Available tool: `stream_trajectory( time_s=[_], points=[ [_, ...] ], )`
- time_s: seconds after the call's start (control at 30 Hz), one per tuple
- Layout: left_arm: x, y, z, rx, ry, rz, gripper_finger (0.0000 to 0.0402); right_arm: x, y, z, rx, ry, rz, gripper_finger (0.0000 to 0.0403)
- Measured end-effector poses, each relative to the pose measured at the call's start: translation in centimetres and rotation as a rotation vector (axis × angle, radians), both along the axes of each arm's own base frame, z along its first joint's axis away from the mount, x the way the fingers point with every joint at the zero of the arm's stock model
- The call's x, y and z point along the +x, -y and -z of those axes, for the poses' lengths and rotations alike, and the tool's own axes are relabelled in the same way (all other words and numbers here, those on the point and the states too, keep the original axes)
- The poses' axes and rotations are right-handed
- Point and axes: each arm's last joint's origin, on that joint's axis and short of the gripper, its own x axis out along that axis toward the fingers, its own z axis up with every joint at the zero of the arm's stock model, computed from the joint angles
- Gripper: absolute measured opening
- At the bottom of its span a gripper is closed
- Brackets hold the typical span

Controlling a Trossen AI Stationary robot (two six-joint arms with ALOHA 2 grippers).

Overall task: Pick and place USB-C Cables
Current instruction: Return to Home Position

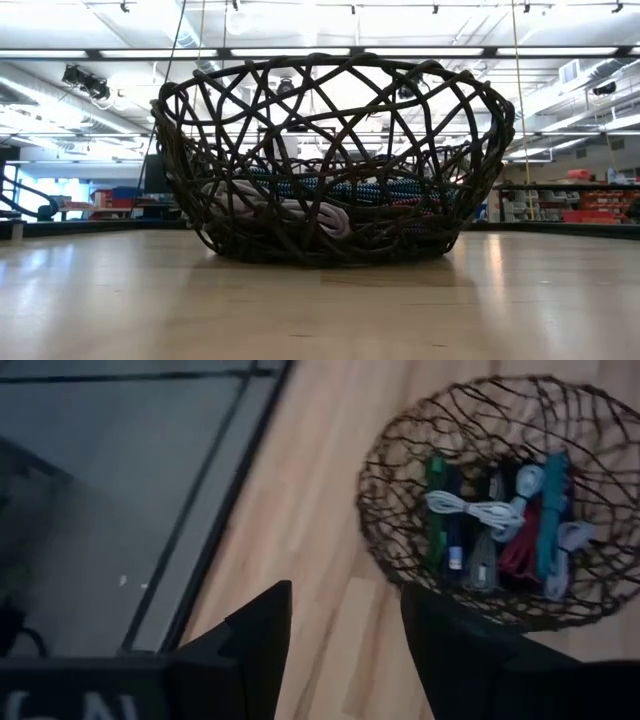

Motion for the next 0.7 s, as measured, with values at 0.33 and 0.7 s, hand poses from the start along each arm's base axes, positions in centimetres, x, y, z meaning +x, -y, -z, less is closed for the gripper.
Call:
stream_trajectory(
  time_s=[0.33,0.7],
  points=[
    [-5.6,1.3,1.4,-0.059,0.219,-0.027,0.0164,-3.0,0.1,-0.7,-0.017,0.038,-0.026,0.0],
    [-8.1,0.9,7.7,-0.165,0.36,-0.11,0.0129,-5.4,0.5,-1.8,0.021,0.158,0.004,0.0012]
  ],
)
